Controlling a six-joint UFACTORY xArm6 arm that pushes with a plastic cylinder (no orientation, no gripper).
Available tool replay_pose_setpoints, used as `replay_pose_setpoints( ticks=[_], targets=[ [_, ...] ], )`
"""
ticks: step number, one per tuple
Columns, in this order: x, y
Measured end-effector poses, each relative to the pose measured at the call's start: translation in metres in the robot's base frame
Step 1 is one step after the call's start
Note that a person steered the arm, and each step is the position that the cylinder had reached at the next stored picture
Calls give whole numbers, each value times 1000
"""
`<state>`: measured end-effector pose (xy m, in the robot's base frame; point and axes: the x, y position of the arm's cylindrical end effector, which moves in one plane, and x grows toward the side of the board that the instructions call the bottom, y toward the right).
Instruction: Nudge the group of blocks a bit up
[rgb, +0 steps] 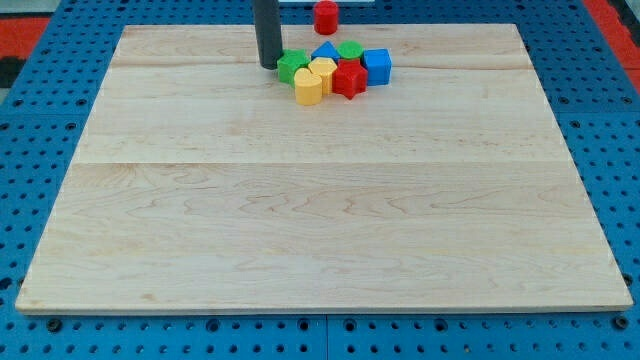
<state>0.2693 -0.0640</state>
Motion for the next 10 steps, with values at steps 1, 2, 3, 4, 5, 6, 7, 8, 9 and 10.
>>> replay_pose_setpoints(
  ticks=[1,2,3,4,5,6,7,8,9,10],
  targets=[
    [0,13],
    [7,-10],
    [50,-26],
    [65,-9],
    [63,18],
    [65,26],
    [68,30],
    [68,30],
    [69,30],
    [86,30]
  ],
)
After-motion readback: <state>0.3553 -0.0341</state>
